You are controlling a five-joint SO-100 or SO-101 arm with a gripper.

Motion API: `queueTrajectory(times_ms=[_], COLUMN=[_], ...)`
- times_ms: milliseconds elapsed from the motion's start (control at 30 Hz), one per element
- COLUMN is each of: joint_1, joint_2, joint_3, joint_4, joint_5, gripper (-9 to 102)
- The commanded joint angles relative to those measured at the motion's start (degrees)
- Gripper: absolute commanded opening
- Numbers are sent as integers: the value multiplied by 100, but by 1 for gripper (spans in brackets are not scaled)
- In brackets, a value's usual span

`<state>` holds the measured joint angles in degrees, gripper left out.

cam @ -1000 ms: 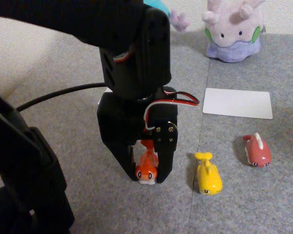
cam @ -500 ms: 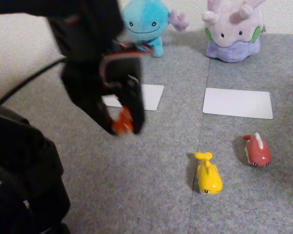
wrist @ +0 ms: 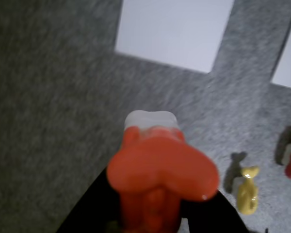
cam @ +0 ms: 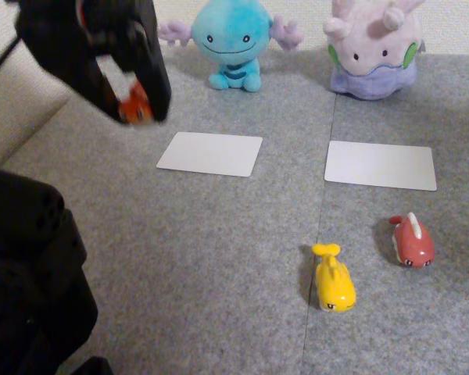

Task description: Wooper wants to eat egg sudhi, and Goomy wants to eat shrimp sushi

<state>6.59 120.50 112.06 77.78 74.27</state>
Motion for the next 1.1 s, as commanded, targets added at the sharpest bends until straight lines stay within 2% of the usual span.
queueTrajectory(times_ms=[0,333,633,967,1067], joint_1=[-44,-26,369,527,466], joint_2=[-712,-3050,-4685,-5449,-5449], joint_3=[-791,-2364,-2856,-2865,-2865], joint_4=[-35,-519,-1195,-1749,-1749], joint_5=[53,193,193,79,79], gripper=[6,6,6,7,12])
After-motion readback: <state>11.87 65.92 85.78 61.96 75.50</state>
